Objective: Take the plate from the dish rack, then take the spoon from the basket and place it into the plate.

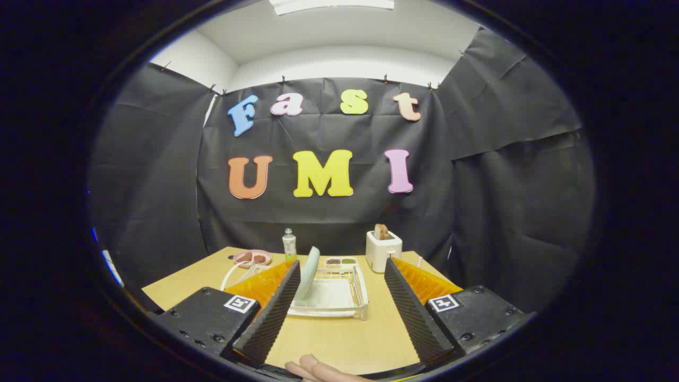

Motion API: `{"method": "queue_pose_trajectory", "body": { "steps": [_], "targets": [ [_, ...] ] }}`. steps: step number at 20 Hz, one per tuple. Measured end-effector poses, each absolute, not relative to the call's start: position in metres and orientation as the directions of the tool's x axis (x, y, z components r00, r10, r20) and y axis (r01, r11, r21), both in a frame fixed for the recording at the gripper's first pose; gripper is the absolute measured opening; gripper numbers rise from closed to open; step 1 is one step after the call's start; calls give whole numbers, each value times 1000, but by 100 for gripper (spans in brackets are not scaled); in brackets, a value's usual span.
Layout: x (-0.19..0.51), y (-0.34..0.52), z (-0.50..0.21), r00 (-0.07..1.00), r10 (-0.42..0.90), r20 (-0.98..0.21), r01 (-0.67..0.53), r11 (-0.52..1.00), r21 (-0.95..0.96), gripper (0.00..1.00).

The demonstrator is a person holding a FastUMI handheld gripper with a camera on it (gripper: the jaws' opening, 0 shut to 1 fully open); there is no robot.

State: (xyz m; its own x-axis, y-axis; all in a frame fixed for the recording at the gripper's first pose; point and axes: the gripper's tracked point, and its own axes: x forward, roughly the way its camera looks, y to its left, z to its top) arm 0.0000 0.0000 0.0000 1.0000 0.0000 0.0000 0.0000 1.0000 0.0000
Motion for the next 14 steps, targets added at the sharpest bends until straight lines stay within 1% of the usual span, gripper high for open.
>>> {"method": "queue_pose_trajectory", "body": {
  "steps": [10, 14],
  "targets": [
    [10, 2, -9, 999, 27, -22, -28, 999, -19, 100],
    [27, 4, -2, 999, 17, -27, -18, 999, -33, 100]
  ]
}}
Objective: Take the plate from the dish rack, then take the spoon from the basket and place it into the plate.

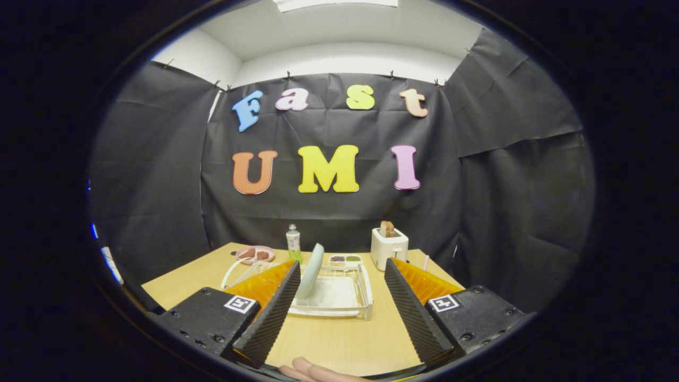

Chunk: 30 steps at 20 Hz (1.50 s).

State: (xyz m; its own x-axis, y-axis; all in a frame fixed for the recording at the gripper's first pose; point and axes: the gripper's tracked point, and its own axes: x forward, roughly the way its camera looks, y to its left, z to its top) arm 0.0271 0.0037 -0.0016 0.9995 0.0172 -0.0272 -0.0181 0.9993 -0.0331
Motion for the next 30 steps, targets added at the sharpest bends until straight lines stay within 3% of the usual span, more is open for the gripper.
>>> {"method": "queue_pose_trajectory", "body": {
  "steps": [8, 18, 24, 28, 30],
  "targets": [
    [112, 15, 10, 990, -18, -138, 9, 998, -70, 100],
    [248, 53, 10, 884, 4, -468, -65, 991, -114, 100],
    [282, 83, -1, 795, 31, -606, -104, 991, -85, 100],
    [306, 84, -31, 682, -103, -724, -77, 974, -211, 86],
    [312, 84, -47, 591, -160, -791, -60, 969, -241, 73]
  ]
}}
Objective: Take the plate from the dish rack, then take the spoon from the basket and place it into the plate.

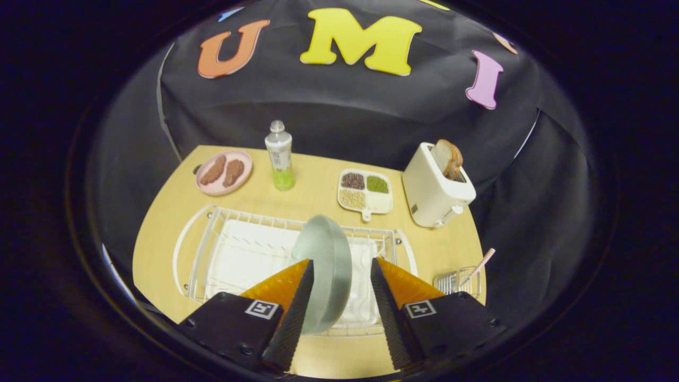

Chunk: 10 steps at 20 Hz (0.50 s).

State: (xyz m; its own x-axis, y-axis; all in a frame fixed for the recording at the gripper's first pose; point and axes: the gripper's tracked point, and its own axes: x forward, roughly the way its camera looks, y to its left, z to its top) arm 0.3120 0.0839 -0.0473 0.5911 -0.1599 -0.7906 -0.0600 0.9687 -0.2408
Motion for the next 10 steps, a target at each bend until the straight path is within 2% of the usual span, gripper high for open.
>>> {"method": "queue_pose_trajectory", "body": {
  "steps": [3, 5, 6, 10],
  "targets": [
    [325, 84, -52, 534, -218, -817, -27, 961, -275, 53],
    [327, 83, -50, 515, -253, -819, -10, 954, -301, 33],
    [326, 83, -50, 503, -271, -821, -8, 948, -318, 27],
    [330, 85, -45, 478, -372, -796, 28, 912, -410, 23]
  ]
}}
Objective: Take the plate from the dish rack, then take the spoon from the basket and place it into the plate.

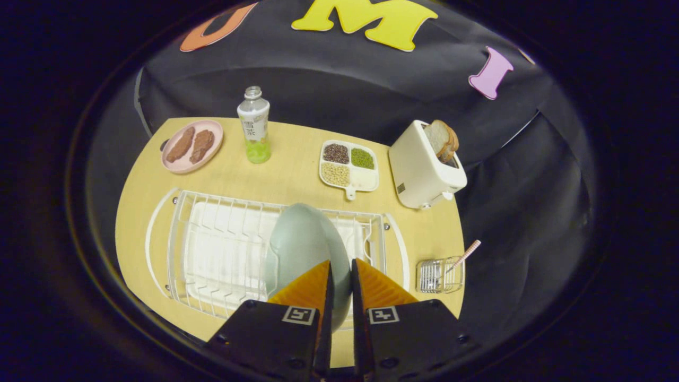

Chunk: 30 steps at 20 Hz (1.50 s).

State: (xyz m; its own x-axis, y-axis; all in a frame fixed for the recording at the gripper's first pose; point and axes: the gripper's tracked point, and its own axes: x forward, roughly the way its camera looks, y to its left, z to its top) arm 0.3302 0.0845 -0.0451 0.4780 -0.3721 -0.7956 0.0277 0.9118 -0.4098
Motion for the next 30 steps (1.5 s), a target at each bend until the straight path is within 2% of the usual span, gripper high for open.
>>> {"method": "queue_pose_trajectory", "body": {
  "steps": [4, 7, 12, 23, 27, 30],
  "targets": [
    [329, 84, -44, 479, -508, -716, 60, 833, -550, 17],
    [327, 95, -41, 514, -553, -655, 87, 794, -602, 12],
    [322, 104, -34, 558, -612, -561, 157, 741, -652, 11],
    [305, 116, -8, 659, -709, -249, 311, 559, -769, 11],
    [296, 96, 0, 703, -673, -230, 360, 616, -701, 11],
    [284, 68, 4, 741, -607, -287, 384, 733, -561, 11]
  ]
}}
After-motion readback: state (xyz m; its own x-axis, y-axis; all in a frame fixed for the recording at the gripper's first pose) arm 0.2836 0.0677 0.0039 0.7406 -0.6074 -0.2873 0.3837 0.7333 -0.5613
